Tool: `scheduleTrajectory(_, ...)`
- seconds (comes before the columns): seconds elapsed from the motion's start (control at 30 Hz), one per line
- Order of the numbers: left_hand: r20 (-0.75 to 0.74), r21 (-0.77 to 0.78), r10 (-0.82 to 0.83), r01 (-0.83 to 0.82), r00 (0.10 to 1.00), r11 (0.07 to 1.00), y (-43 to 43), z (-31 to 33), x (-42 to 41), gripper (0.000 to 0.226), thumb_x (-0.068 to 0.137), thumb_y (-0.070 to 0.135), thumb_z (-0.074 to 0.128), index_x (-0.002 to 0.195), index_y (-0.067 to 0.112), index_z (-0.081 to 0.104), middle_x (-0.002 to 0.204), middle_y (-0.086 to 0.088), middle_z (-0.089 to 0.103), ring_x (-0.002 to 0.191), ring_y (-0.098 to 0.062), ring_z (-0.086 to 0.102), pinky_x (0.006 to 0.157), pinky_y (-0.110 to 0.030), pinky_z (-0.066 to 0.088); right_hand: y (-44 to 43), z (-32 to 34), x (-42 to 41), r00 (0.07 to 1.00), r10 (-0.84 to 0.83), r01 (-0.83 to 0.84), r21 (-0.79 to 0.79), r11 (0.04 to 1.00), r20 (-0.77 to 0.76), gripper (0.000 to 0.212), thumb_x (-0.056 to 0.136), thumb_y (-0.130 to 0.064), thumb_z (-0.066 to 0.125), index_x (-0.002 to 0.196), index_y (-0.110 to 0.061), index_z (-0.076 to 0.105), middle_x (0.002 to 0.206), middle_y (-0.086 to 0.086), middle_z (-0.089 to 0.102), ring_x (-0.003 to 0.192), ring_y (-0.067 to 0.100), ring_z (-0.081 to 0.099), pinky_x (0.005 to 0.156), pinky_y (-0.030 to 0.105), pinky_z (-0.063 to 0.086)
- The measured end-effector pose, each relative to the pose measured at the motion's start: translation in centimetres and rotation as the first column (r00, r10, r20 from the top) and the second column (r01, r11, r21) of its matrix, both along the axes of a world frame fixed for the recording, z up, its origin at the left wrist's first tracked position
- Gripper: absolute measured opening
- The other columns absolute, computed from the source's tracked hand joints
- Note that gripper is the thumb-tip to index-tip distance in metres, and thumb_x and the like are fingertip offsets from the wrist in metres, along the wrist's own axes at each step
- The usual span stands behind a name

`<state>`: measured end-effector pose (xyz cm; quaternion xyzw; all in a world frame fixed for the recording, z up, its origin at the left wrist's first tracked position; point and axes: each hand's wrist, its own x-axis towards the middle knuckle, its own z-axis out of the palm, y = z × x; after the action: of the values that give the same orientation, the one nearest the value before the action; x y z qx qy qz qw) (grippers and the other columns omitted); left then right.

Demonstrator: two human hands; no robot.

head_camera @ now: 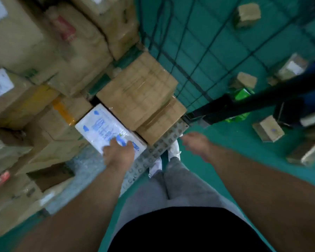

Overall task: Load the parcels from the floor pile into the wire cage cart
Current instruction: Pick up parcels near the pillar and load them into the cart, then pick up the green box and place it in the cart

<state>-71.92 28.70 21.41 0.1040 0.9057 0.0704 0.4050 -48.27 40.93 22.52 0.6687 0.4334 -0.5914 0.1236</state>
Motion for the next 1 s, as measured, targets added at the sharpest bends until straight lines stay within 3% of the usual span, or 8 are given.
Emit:
scheduleTrajectory(0.1,0.227,0.084,-0.217,0.203,0.949,0.976,-0.8,2.4,5.4,0.045,0.095,0.045,0.058,0.133,0.021,0.056,0.127,-0.017,0.063,0.109,-0.036,0.062,0.097,-0.042,0.051,-5.8,1.4,5.0,0.975,-0.199,0.209,-0.102,0.973,0.097,0.031,0.079,-0.044,0.062,0.088,-0.015,0.065,0.09,0.011,0.065,0.079,0.025,0.059,0.056,0.024,0.035)
scheduleTrajectory(0.2,0.415,0.138,-0.502,0.493,0.758,0.859,-0.1,3.7,10.7,0.019,0.101,0.029,0.056,0.106,0.016,0.067,0.114,-0.016,0.068,0.102,-0.028,0.064,0.091,-0.038,0.05,-8.5,3.2,9.2,0.939,-0.342,0.345,-0.112,0.932,0.04,0.03,0.075,-0.043,0.061,0.087,-0.016,0.063,0.086,0.014,0.06,0.068,0.022,0.052,0.054,0.026,0.032)
scheduleTrajectory(0.3,0.417,0.212,-0.7,0.687,0.579,0.695,2.5,6.0,16.6,0.019,0.103,0.032,0.055,0.11,0.019,0.067,0.107,-0.004,0.065,0.098,-0.021,0.06,0.086,-0.029,0.047,-8.5,7.5,12.7,0.829,-0.556,0.556,-0.018,0.831,-0.06,0.008,0.096,-0.022,0.056,0.091,-0.016,0.056,0.086,0.01,0.055,0.071,0.021,0.048,0.054,0.027,0.032)
scheduleTrajectory(0.37,0.375,0.26,-0.781,0.752,0.5,0.606,4.6,7.6,20.6,0.019,0.103,0.031,0.053,0.108,0.018,0.066,0.102,-0.003,0.064,0.092,-0.021,0.059,0.08,-0.031,0.045,-8.5,9.2,15.5,0.756,-0.643,0.649,0.017,0.76,-0.122,0.011,0.101,-0.018,0.051,0.092,-0.014,0.057,0.085,0.011,0.058,0.075,0.022,0.05,0.057,0.029,0.032)
scheduleTrajectory(0.5,0.291,0.341,-0.89,0.831,0.351,0.439,8.0,10.3,29.5,0.02,0.1,0.031,0.056,0.098,0.015,0.068,0.096,-0.014,0.07,0.085,-0.029,0.066,0.072,-0.035,0.048,-9.5,11.1,22.4,0.652,-0.742,0.758,0.1,0.644,-0.159,0.03,0.101,-0.03,0.052,0.12,-0.009,0.063,0.12,0.015,0.07,0.089,0.021,0.06,0.067,0.03,0.042)
scheduleTrajectory(0.57,0.25,0.338,-0.918,0.861,0.307,0.379,8.8,11.2,34.1,0.022,0.098,0.037,0.057,0.101,0.018,0.069,0.093,-0.004,0.071,0.081,-0.022,0.066,0.069,-0.029,0.048,-10.8,11.2,26.6,0.603,-0.781,0.797,0.117,0.592,-0.163,0.03,0.101,-0.03,0.052,0.12,-0.01,0.063,0.117,0.011,0.071,0.089,0.02,0.061,0.067,0.029,0.042)
scheduleTrajectory(0.7,0.271,0.302,-0.909,0.868,0.318,0.394,8.5,10.9,42.5,0.022,0.097,0.038,0.059,0.102,0.019,0.068,0.09,-0.001,0.069,0.075,-0.019,0.06,0.073,-0.028,0.05,-13.5,10.4,34.9,0.534,-0.834,0.845,0.117,0.522,-0.14,0.026,0.1,-0.029,0.053,0.114,-0.011,0.064,0.106,0.007,0.07,0.083,0.019,0.059,0.063,0.026,0.042)
scheduleTrajectory(1.0,0.342,0.226,-0.894,0.899,0.288,0.376,7.8,10.3,57.3,0.017,0.099,0.037,0.056,0.086,0.025,0.053,0.088,-0.003,0.056,0.077,-0.018,0.05,0.076,-0.03,0.042,-14.6,8.9,52.6,0.619,-0.785,0.777,0.149,0.612,-0.003,0.026,0.098,-0.024,0.049,0.111,-0.008,0.065,0.102,0.006,0.067,0.087,0.022,0.06,0.078,0.03,0.048)
